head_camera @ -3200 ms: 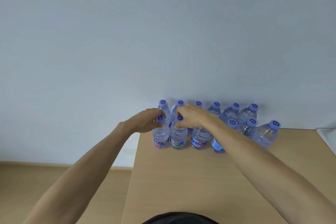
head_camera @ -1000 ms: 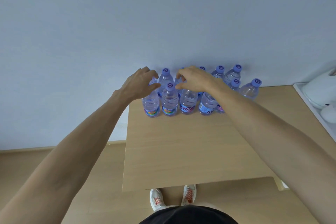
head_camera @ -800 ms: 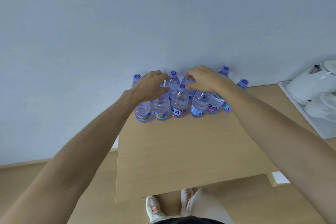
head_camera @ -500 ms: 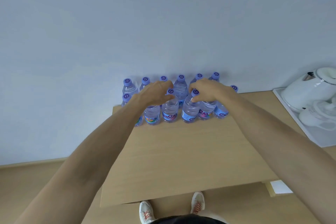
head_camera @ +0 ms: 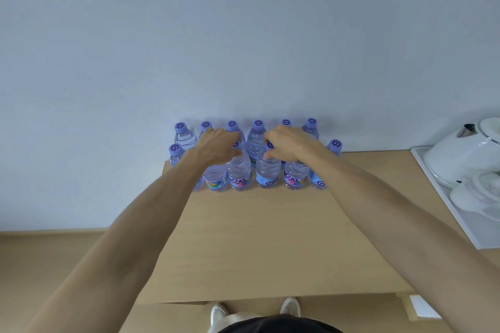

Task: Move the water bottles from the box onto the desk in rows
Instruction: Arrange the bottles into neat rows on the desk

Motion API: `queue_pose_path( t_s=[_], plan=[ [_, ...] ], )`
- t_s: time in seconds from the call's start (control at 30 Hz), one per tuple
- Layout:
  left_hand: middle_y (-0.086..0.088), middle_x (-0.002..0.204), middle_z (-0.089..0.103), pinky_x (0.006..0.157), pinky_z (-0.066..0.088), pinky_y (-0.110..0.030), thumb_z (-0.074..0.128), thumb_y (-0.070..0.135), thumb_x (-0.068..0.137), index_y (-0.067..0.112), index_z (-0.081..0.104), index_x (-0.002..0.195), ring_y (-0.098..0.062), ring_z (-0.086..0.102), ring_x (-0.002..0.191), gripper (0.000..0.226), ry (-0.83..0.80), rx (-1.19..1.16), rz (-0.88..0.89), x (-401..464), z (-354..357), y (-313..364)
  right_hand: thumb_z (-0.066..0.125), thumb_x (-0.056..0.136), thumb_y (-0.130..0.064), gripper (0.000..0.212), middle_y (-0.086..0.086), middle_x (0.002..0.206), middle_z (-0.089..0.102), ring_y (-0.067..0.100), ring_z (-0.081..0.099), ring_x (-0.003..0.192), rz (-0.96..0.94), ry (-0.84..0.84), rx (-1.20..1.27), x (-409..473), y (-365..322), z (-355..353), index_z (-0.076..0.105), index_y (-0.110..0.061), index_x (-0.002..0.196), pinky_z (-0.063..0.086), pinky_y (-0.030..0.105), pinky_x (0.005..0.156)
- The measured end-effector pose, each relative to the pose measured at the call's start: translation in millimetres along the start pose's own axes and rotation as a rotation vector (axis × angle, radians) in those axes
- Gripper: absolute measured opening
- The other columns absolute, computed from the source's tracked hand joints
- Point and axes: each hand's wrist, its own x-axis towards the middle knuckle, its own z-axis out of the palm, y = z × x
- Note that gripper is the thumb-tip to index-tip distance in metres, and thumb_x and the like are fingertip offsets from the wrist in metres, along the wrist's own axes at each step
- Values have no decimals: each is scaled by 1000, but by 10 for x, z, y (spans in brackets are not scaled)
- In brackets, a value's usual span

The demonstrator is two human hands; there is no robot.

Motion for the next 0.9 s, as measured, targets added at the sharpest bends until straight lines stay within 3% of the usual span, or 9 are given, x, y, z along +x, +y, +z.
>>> queue_pose_path(
  t_s=[0.37,0.57,0.67,0.73,0.8,0.9],
  plan=[
    [-8,92,56,65,38,-35,50,33,93,25,55,113,-31,55,93,22,-52,-18,106,61,-13,-139,67,87,-32,20,4,91,55,26,56,79,-16,-5,38,168,-112,-12,58,-14,93,45,35,63],
    [0,92,58,70,49,-40,55,28,89,29,58,107,-26,55,95,19,-83,-144,181,97,11,-210,66,84,-21,18,4,99,56,24,54,81,-14,-42,102,145,15,-8,60,-16,101,44,35,65],
    [-2,97,62,68,46,-38,54,34,89,29,57,108,-28,58,94,20,-53,-95,195,74,21,-198,69,83,-26,29,4,100,56,24,57,86,9,-28,139,124,40,17,60,-18,110,41,32,65],
    [-2,99,62,68,37,-34,56,44,89,26,55,111,-28,59,94,29,-45,-42,145,55,15,-194,71,83,-34,44,5,113,59,25,59,96,39,-30,181,125,34,25,56,-18,121,44,33,71],
    [-2,98,63,68,39,-34,56,55,86,23,55,109,-27,60,93,40,-66,-45,84,55,21,-201,70,83,-42,53,4,121,58,25,59,102,85,-44,182,125,23,3,53,-18,127,45,34,75],
    [-7,95,62,68,43,-36,57,49,88,18,56,96,-30,61,92,33,-66,-83,77,61,19,-162,67,86,-46,47,7,113,58,27,60,94,125,-81,119,125,-2,-31,57,-14,119,49,36,72]
  ],
)
